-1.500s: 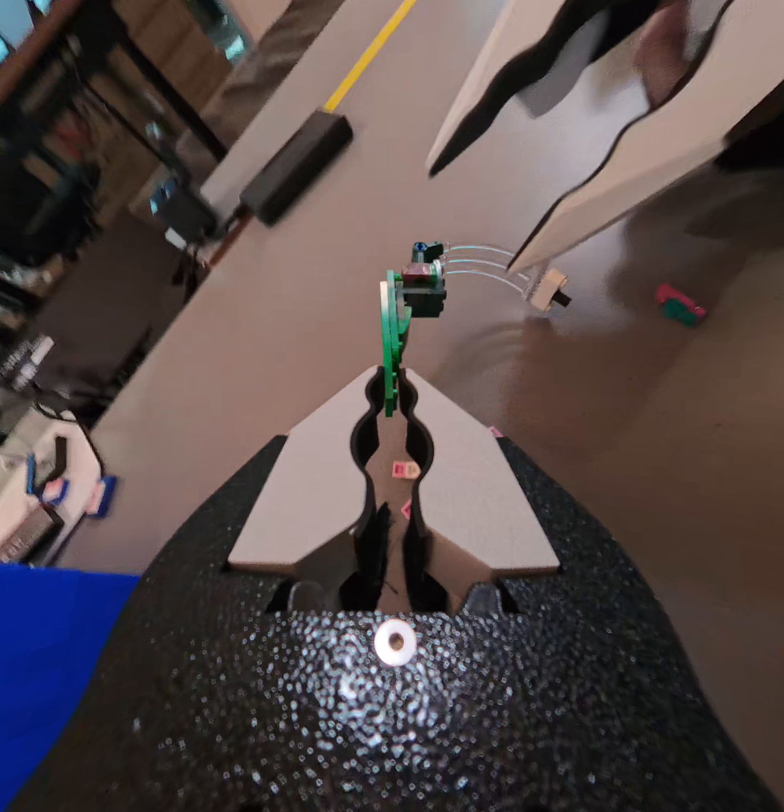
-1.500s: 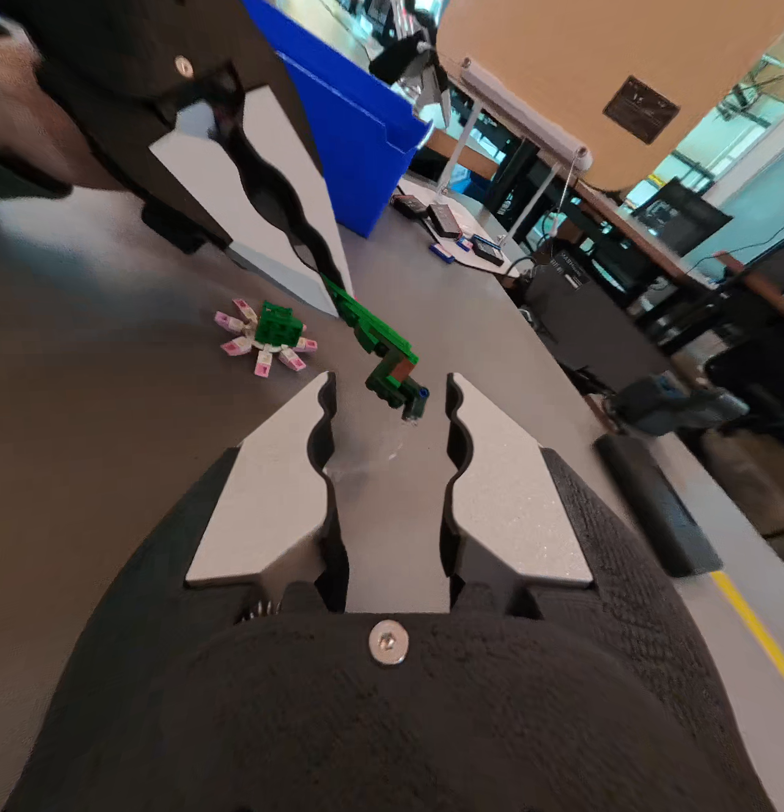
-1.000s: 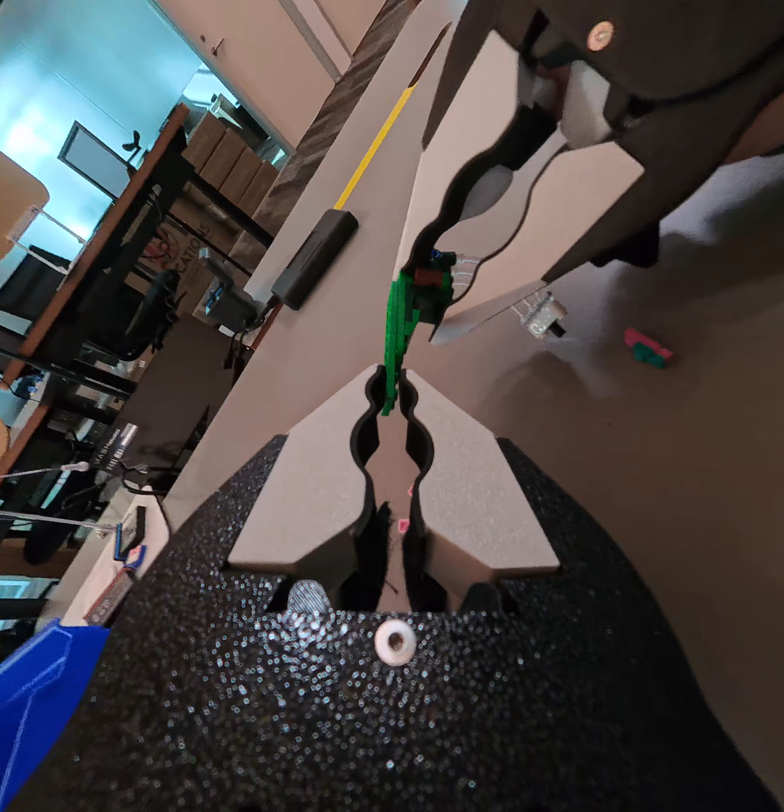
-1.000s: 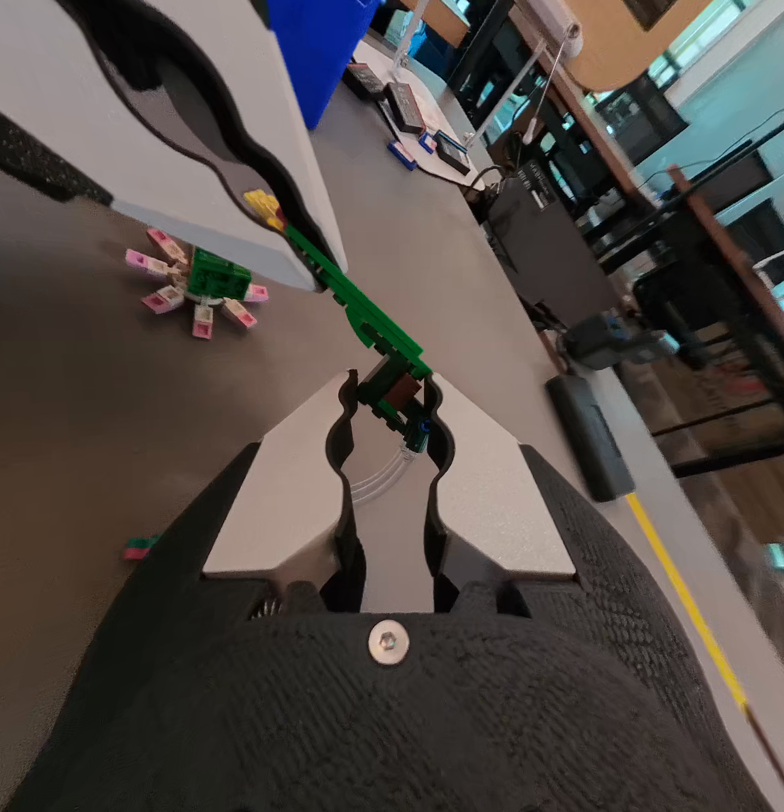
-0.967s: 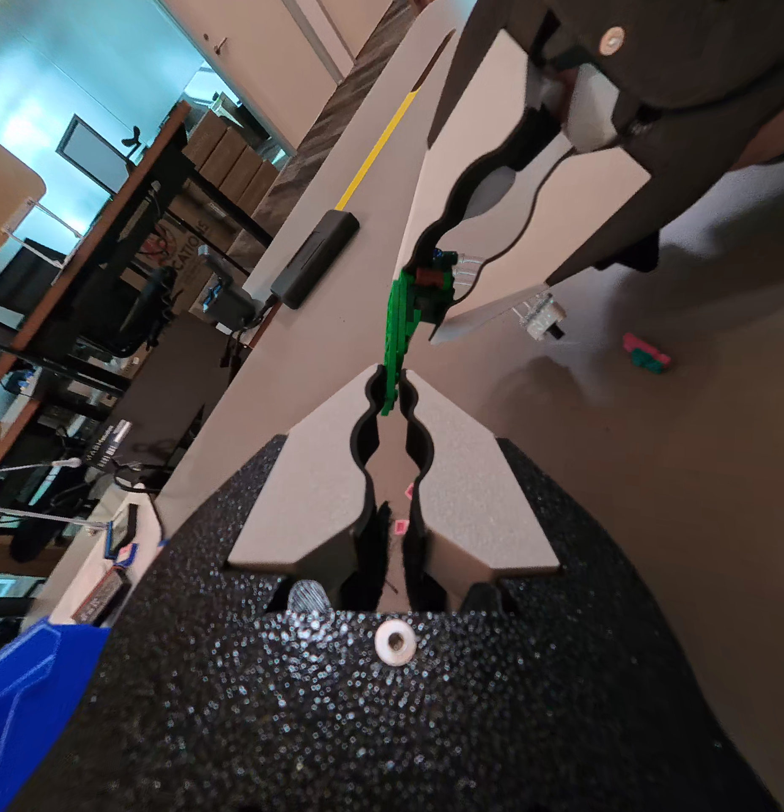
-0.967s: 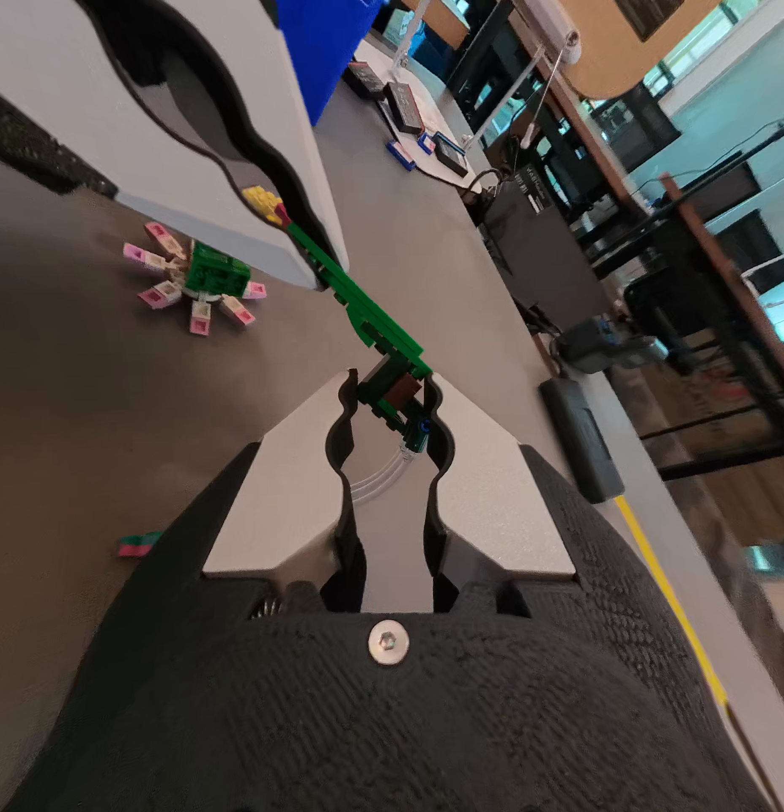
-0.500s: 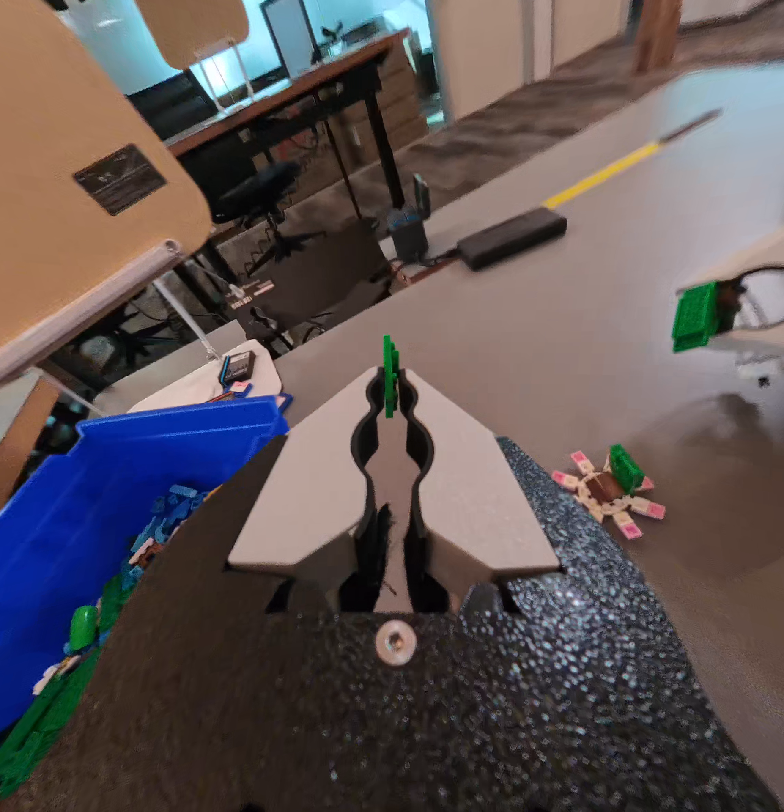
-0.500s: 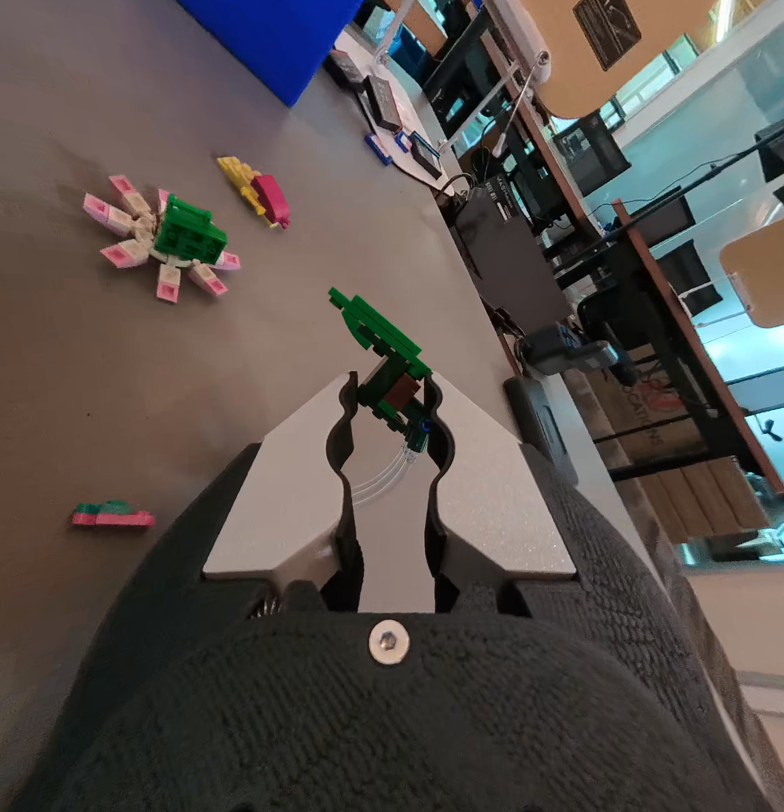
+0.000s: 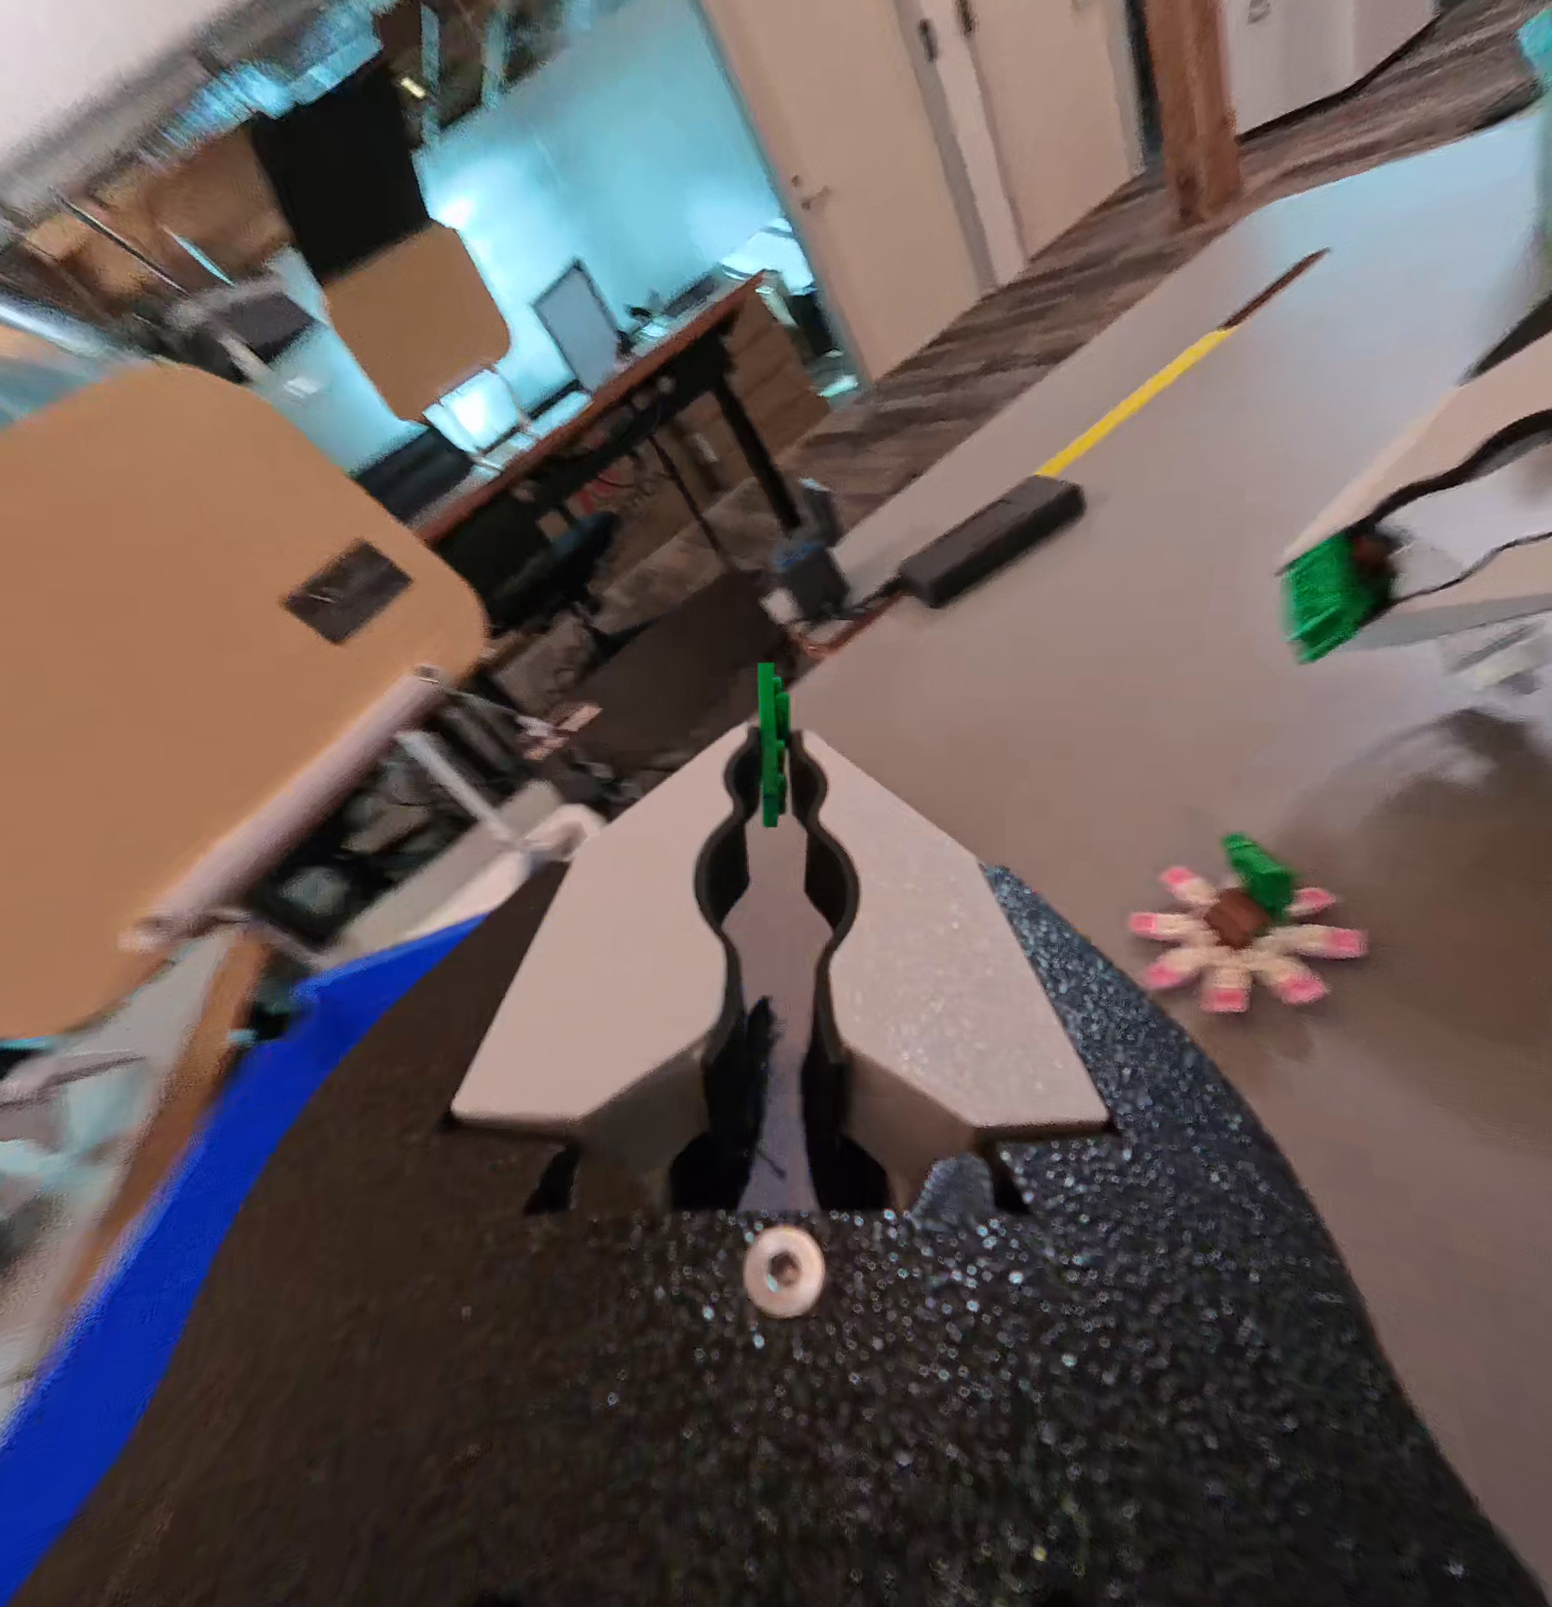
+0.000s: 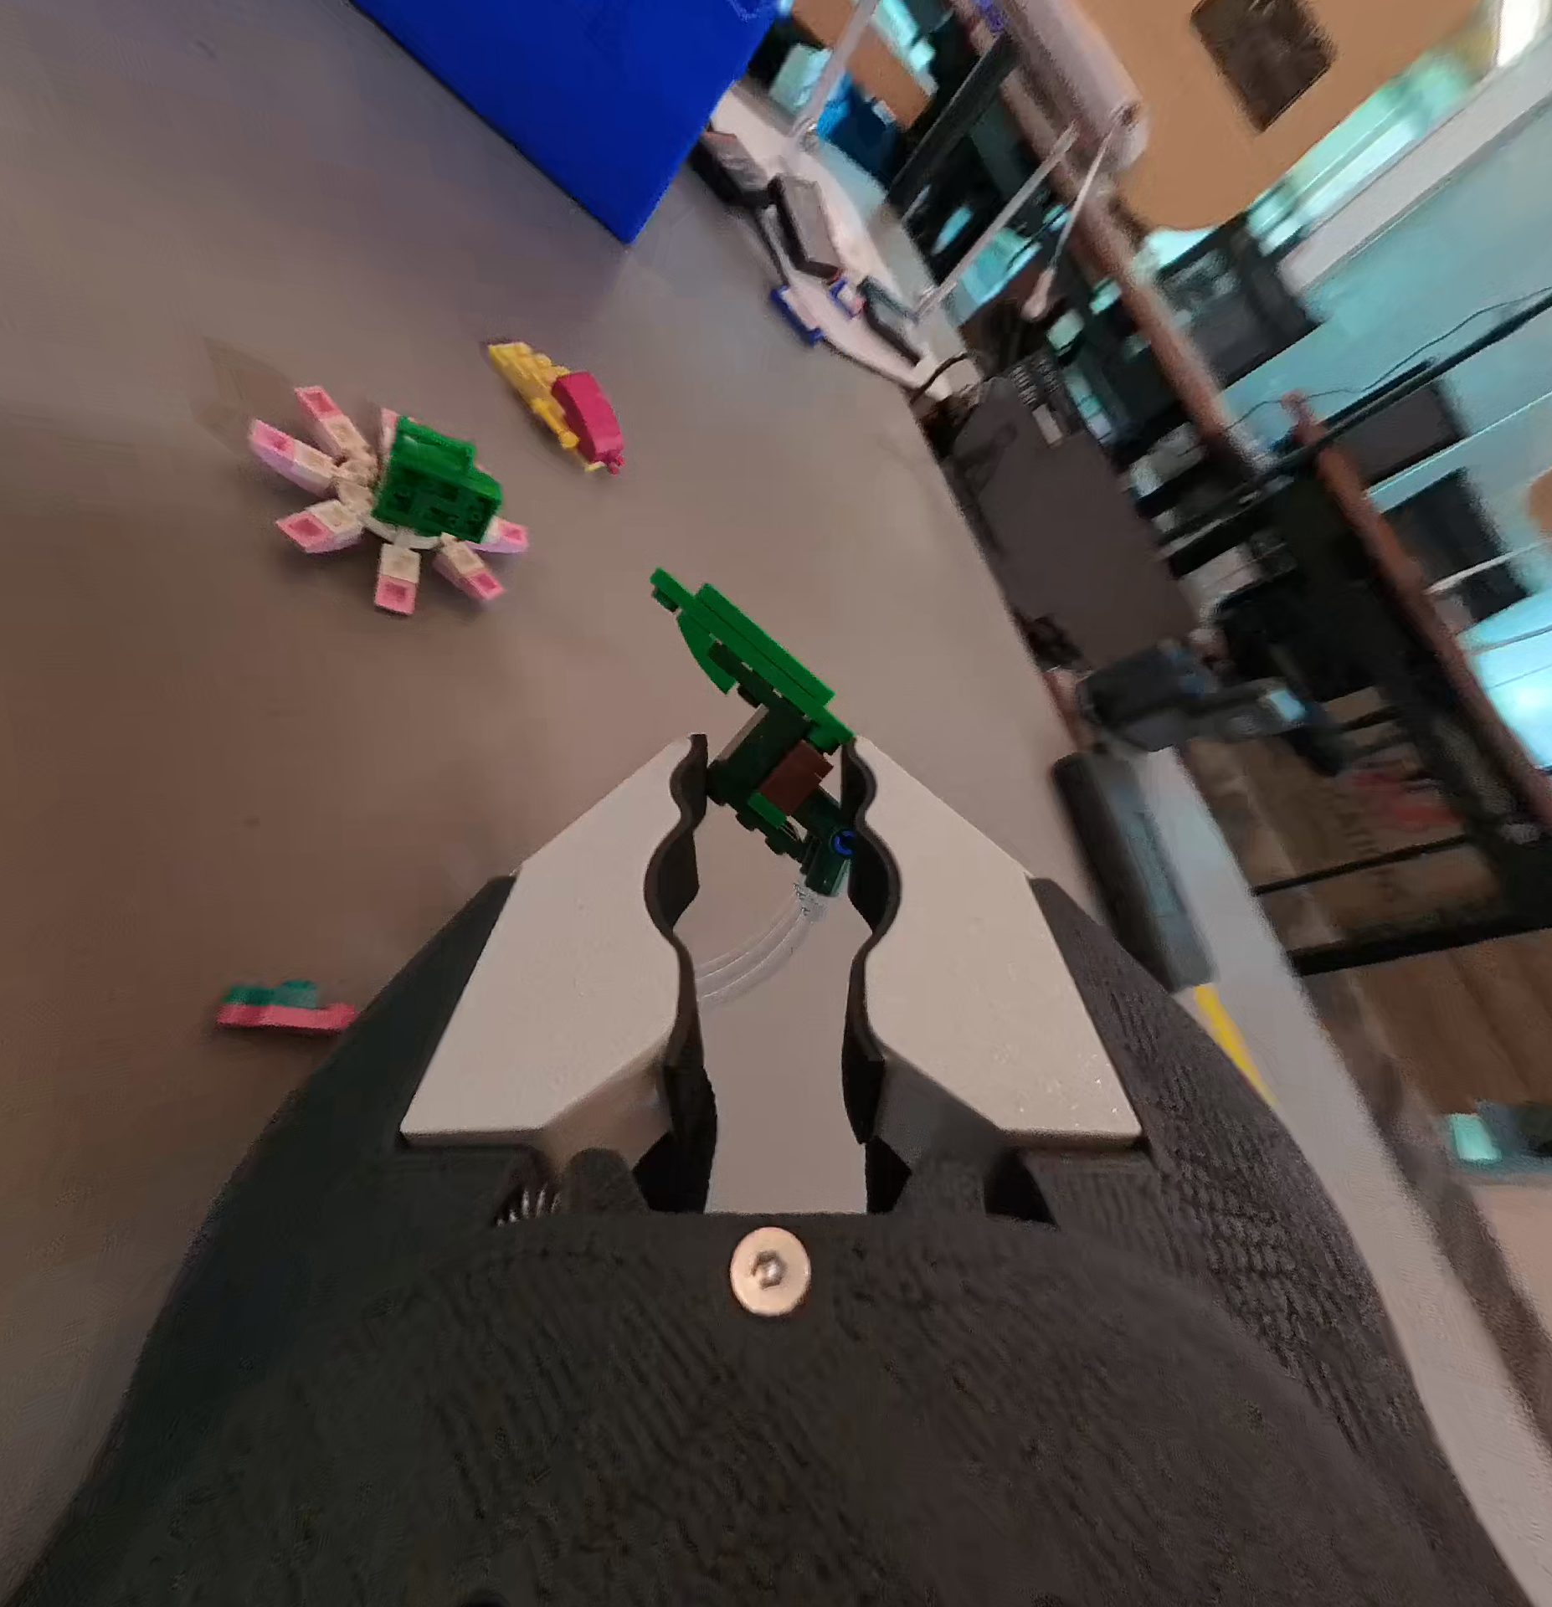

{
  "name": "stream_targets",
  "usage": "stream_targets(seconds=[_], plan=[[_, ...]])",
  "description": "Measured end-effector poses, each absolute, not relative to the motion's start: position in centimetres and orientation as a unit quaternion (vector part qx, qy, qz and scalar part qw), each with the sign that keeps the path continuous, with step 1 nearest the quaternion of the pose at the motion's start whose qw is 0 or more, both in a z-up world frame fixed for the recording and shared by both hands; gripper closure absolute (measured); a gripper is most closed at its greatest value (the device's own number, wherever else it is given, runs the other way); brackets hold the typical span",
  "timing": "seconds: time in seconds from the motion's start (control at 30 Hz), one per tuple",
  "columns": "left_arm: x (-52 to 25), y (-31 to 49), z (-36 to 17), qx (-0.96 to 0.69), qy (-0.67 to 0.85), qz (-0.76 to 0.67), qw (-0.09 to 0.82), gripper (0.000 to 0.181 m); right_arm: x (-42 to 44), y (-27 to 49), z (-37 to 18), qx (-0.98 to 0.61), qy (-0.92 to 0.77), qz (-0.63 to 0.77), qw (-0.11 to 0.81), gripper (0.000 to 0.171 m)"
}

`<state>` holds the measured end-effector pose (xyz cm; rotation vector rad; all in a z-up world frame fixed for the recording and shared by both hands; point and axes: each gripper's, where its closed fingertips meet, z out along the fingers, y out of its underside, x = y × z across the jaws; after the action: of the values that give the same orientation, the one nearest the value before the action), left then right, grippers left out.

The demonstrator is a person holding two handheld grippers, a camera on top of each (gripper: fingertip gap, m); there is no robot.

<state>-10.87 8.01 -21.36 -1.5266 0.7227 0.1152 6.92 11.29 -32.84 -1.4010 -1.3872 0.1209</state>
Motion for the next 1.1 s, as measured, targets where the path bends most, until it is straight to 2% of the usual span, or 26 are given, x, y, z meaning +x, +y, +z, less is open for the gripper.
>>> stream_targets(seconds=[0.07,0.1,0.17,0.3,0.4,0.6,0.73,0.83,0.97,1.1], plan=[[-8.1,7.7,-22.5,-0.701,0.314,-0.066,0.637,0.177,7.0,11.1,-33.9,-0.641,-0.575,0.105,0.498,0.139],[-6.9,7.5,-23.0,-0.711,0.305,-0.122,0.622,0.178,7.1,11.1,-34.4,-0.666,-0.562,0.130,0.473,0.125],[-4.5,7.1,-23.6,-0.719,0.284,-0.229,0.592,0.178,7.6,11.2,-34.9,-0.698,-0.539,0.165,0.442,0.118],[-0.6,6.0,-24.9,-0.734,0.243,-0.418,0.477,0.178,7.0,9.9,-31.9,-0.649,-0.534,0.215,0.497,0.106],[1.8,5.0,-26.5,-0.741,0.243,-0.476,0.406,0.178,5.2,5.9,-28.8,-0.543,-0.580,0.263,0.547,0.115],[4.9,3.4,-29.0,-0.763,0.279,-0.483,0.327,0.177,4.0,3.5,-29.6,-0.439,-0.669,0.135,0.585,0.126],[5.7,2.8,-29.9,-0.769,0.293,-0.480,0.304,0.177,4.4,3.9,-29.6,-0.433,-0.670,0.102,0.594,0.152],[5.8,2.9,-29.3,-0.758,0.282,-0.503,0.305,0.177,4.6,4.0,-29.2,-0.445,-0.655,0.125,0.598,0.153],[5.5,2.9,-28.9,-0.741,0.271,-0.534,0.303,0.168,4.9,4.3,-28.9,-0.453,-0.645,0.129,0.602,0.153],[5.6,3.2,-28.7,-0.729,0.265,-0.546,0.317,0.177,5.0,4.2,-28.9,-0.454,-0.644,0.133,0.601,0.153]])
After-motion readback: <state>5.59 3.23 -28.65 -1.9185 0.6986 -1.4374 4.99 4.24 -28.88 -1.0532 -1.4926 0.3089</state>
